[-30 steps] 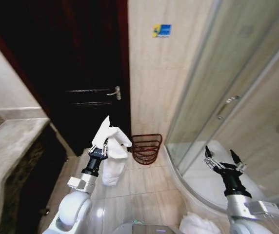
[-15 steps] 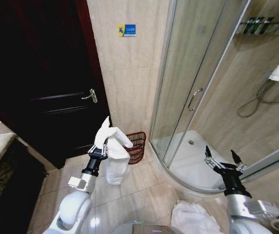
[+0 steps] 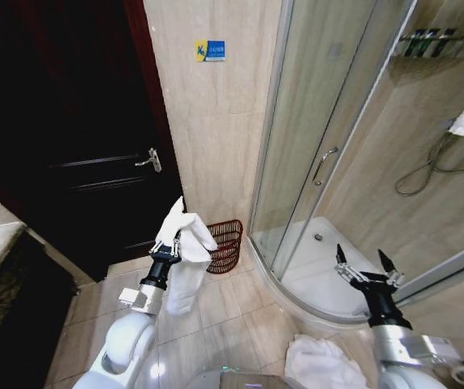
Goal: Discard the used towel into the hamper.
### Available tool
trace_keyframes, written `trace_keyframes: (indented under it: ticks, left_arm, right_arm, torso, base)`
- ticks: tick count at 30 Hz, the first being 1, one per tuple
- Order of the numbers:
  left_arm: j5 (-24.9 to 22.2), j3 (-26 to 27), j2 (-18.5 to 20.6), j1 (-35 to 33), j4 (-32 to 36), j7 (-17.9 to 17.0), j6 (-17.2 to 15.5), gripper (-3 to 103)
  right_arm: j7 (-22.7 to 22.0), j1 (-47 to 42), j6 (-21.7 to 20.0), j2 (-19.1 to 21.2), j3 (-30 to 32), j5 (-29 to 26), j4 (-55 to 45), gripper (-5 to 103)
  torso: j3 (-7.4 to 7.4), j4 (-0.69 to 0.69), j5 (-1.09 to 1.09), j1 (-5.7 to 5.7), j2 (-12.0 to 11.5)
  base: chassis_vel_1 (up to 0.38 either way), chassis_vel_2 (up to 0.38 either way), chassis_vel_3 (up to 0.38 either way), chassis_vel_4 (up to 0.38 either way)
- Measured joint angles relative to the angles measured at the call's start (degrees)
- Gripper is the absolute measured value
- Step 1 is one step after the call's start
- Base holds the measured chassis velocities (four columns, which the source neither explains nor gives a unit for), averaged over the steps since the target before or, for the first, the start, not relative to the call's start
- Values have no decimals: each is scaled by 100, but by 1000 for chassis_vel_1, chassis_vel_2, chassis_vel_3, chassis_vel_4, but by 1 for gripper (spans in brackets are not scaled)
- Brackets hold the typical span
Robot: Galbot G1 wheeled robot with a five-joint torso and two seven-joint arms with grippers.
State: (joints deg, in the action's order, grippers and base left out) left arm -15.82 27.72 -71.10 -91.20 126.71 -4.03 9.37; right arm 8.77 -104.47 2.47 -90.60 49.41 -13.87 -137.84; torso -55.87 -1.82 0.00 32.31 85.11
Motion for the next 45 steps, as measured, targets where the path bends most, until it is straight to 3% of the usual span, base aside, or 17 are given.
trace_keyframes:
  ticks: [45]
  left_arm:
    - [129, 43, 21, -67, 79, -36, 2, 7]
  right_arm:
    - [11, 6, 67, -22, 76, 293, 108, 100]
  torso:
    - [0, 0, 1, -1, 1]
  base:
    - [12, 14, -13, -15]
